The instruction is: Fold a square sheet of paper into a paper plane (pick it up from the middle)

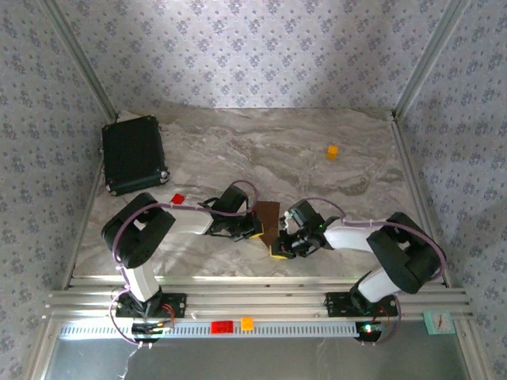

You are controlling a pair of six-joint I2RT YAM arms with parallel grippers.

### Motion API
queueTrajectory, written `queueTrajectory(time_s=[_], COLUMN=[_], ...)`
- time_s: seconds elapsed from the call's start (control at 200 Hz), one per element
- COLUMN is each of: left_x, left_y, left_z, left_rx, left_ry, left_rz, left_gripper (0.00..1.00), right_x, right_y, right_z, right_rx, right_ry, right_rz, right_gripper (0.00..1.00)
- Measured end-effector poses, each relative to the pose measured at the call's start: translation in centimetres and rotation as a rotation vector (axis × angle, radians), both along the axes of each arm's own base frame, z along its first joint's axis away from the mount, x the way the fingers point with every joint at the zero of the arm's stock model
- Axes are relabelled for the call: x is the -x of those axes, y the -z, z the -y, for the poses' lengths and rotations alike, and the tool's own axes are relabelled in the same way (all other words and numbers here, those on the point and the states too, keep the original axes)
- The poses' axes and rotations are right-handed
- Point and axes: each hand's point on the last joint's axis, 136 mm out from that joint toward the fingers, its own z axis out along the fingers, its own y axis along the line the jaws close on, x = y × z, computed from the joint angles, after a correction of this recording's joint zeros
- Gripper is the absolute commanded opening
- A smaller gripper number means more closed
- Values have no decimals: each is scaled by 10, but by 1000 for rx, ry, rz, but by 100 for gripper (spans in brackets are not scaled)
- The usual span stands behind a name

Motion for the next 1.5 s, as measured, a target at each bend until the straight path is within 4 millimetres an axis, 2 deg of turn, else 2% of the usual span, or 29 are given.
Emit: queueTrajectory(time_s=[0.155, 0.25, 0.34, 0.485, 0.62, 0.73, 0.83, 0.989, 1.249, 1.389, 1.499], left_x=[0, 0, 0, 0, 0, 0, 0, -2, -4, 7, 13], left_y=[0, 0, 0, 0, 0, -1, -1, -5, -35, -28, -7], left_z=[0, 0, 0, 0, 0, 0, 0, 0, 8, 12, 7], left_rx=[3, 4, 4, 4, 4, 4, 4, 5, 54, 42, 11], left_ry=[1, 0, 0, 0, 0, 1, 4, 1, 5, 21, 14], left_rz=[2, 4, 4, 4, 4, 4, 9, 29, 106, 90, 50], left_gripper=[2, 1, 1, 1, 1, 2, 4, 10, 9, 7, 6], right_x=[5, -8, -23, -35, -34, -26, -25, -24, -24, -24, -24], right_y=[-17, -31, -36, -25, -12, 3, 4, 3, 4, 4, 4], right_z=[3, 1, -3, -13, -13, -5, -5, -7, -8, -8, -7], right_rx=[-9, -30, -36, -20, 7, 30, -5, -25, -23, -21, -20], right_ry=[11, 32, 53, 52, 50, 52, 54, 52, 50, 50, 50], right_rz=[3, 36, 44, 24, -4, -20, 9, 33, 35, 34, 33], right_gripper=[9, 7, 7, 9, 10, 5, 0, 0, 0, 0, 0])
